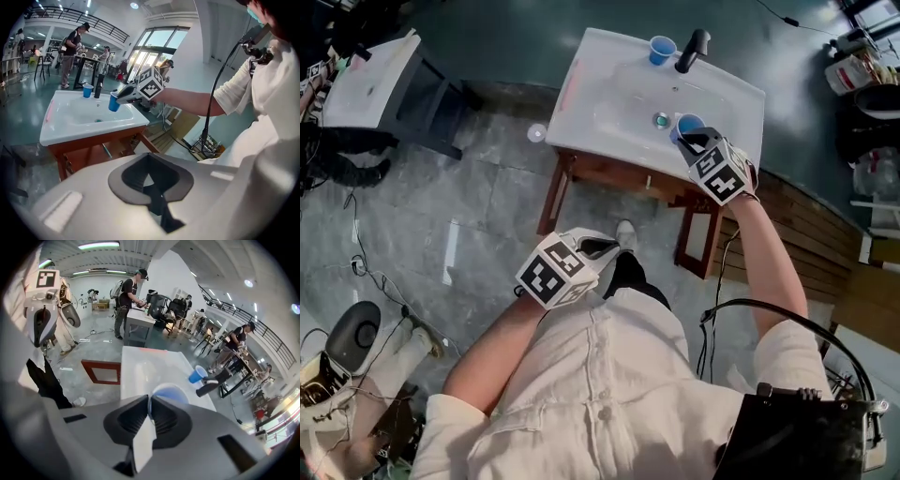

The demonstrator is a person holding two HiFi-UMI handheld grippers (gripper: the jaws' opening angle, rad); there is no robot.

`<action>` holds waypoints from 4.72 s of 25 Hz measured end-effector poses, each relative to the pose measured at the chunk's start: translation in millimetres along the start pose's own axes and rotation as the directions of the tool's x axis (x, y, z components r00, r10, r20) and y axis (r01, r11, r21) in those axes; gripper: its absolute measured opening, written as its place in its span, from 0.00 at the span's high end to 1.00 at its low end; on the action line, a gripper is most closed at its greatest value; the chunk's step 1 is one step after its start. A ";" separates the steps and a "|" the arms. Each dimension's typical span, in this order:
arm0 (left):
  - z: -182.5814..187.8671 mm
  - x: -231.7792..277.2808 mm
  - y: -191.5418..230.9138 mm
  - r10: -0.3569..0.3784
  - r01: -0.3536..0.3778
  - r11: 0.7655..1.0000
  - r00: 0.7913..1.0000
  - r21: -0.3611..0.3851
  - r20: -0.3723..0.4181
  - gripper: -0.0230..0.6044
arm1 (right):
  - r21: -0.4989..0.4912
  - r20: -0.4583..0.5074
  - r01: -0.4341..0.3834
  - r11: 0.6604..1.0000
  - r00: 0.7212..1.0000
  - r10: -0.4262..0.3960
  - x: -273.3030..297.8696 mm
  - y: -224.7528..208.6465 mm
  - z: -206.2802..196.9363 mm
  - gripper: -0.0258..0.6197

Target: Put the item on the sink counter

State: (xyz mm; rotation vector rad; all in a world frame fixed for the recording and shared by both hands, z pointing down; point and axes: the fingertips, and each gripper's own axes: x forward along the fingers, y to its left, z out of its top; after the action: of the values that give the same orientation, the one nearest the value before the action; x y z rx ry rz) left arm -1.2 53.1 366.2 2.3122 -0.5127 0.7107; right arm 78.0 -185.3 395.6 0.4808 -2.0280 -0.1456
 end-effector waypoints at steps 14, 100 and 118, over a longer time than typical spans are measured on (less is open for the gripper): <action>-121.9 11.6 -0.8 -0.052 0.050 0.998 0.996 -0.028 -0.075 0.96 | 0.079 0.037 -0.118 0.990 0.993 0.116 87.5 201.4 -20.9 0.93; -90.7 74.6 -12.6 -0.107 0.107 0.994 0.994 0.005 -0.008 0.96 | 0.567 0.132 -0.098 0.818 0.991 0.027 102.3 224.5 -93.0 0.95; -83.2 25.9 -59.1 -0.122 0.122 0.986 0.993 0.111 -0.008 0.96 | 0.700 0.269 -0.092 0.708 0.952 -0.142 -81.2 231.6 -48.1 0.95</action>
State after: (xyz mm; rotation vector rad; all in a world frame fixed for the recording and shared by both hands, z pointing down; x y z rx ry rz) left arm 20.7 147.7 406.9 2.4231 -0.3354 0.6968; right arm 90.1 63.0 422.3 1.0209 -2.3454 0.6208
